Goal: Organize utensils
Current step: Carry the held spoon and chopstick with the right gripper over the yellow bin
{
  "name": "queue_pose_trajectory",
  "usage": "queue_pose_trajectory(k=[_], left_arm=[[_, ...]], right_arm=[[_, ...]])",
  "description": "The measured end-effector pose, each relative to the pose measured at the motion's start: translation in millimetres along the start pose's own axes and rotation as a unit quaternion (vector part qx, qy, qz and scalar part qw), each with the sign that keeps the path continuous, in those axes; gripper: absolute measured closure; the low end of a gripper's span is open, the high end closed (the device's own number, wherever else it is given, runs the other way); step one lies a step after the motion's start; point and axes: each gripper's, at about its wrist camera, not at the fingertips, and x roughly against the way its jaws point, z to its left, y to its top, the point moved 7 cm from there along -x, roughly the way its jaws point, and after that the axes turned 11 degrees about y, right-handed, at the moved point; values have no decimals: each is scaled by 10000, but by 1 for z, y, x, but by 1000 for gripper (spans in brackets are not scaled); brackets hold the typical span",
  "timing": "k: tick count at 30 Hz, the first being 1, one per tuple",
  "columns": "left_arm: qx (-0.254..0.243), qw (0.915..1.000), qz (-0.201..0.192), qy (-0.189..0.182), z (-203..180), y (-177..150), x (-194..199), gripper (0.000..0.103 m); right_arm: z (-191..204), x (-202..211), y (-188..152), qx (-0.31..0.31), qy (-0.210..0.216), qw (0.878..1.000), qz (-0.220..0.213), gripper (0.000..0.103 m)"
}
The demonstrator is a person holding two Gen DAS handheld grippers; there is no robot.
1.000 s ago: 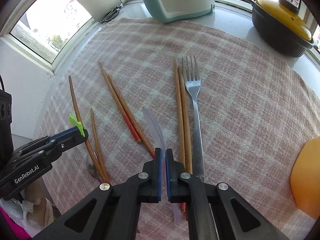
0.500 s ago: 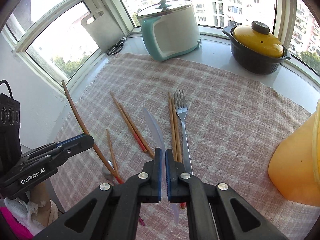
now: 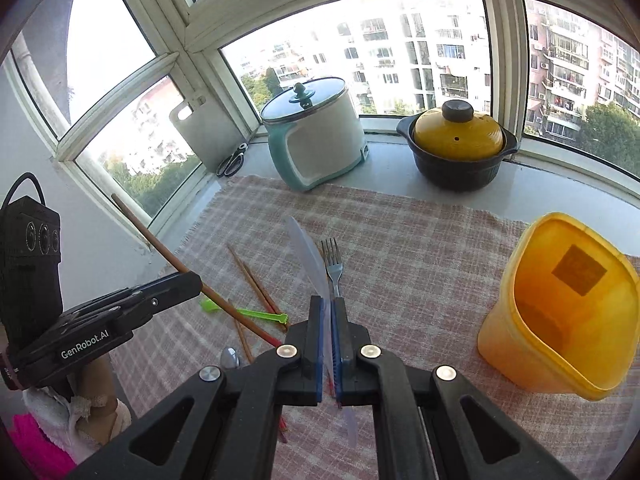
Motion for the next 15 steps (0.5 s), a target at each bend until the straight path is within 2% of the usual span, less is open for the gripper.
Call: queue_pose_trajectory(k=[15], left_arm=[[-545,9951,-523,-640,-100,47,43,99]], right_arm=[[-33,108,41,64,-243,9945,-1015,103]])
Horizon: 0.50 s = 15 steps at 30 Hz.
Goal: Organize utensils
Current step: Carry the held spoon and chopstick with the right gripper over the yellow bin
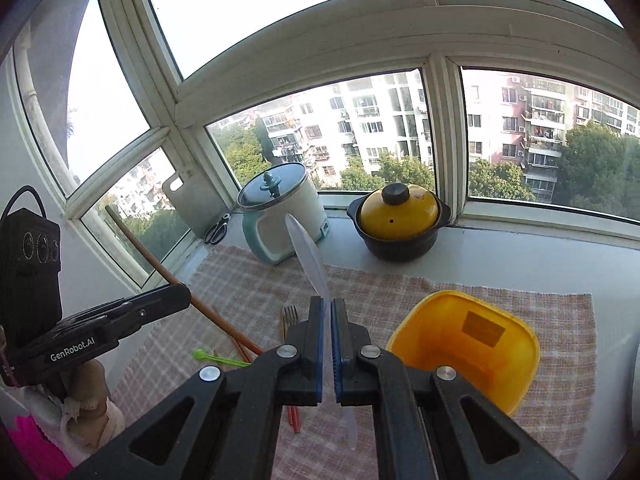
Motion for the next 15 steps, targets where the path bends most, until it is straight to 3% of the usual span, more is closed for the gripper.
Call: queue_pose_trajectory(k=[15], left_arm=[[-297,9992,-67,-272,-88,23,-35,99]], right_arm=[[-90,29,27,-483,-379,9966,-554,103]])
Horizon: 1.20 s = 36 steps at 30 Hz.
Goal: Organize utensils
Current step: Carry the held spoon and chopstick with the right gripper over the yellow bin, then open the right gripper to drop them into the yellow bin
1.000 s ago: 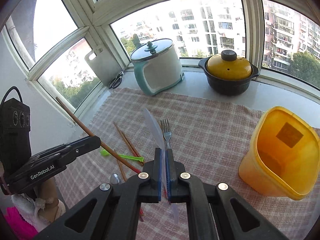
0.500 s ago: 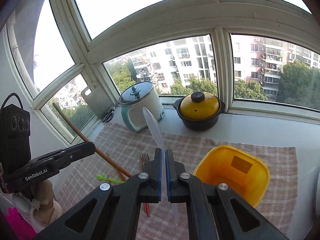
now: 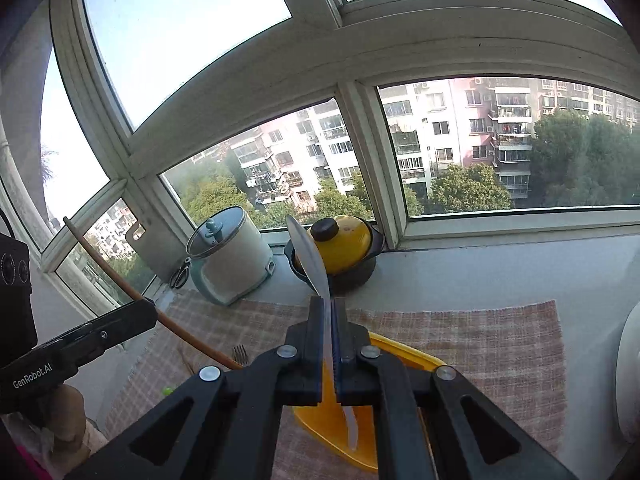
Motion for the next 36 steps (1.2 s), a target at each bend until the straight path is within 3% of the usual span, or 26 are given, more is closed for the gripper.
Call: queue_pose_trajectory(k=[12,24,27,30,33,35,36], left_arm=[[-124,9980,570,256,-13,-31,-69,99],[-319,9946,916,380,-16,-52,-88,99],[-339,9945,917,385,-17,-53,-86,99],[-348,9944,906,411,-16,-53,-85,99],[-371,9940,930,436,-15,-55,-82,97],[-345,9943,919,412,-14,-56,-79,79],[-347,9946,885,413,-13,-57,-77,77]], right_arm=[[-54,-19,-9,-402,-344,9985,-132,103],[-70,-25,-43,-518,-616,9967,85,102],[-71,-21,-46,-506,-640,9966,87,96],[-70,-14,-46,-488,-649,9967,28,74],[-68,-7,-46,-456,-680,9966,-30,72],[-66,-4,-46,-425,-731,9964,-59,71],[-66,-2,-46,-406,-756,9963,-69,71]])
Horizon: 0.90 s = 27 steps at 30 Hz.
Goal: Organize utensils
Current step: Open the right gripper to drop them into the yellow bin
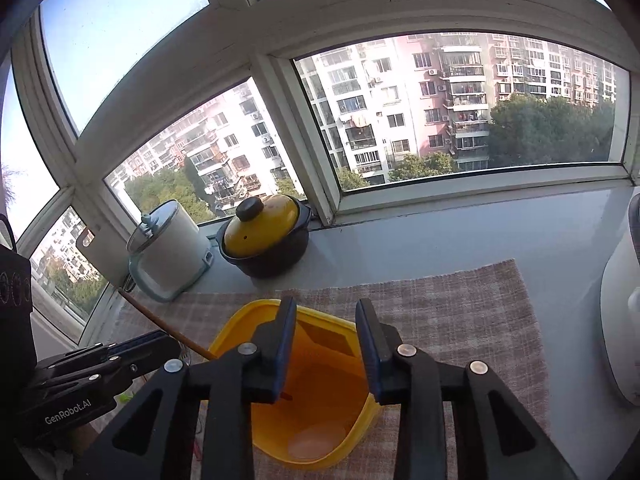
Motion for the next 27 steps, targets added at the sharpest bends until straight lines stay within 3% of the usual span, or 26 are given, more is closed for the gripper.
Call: queue_pose_trajectory(k=[6,16,27], left_arm=[[-30,10000,-63,16,5,-6,10,76],[-31,9999,-151,52,25,-20,30,76],[43,9994,-324,139,66,-39,62,75]], right_arm=[[2,11,-5,-1,-70,10000,-58,60],[26,29,-15,180,-330,9992,-149,31],[69,42,-39,561,-677,9960,-189,15]])
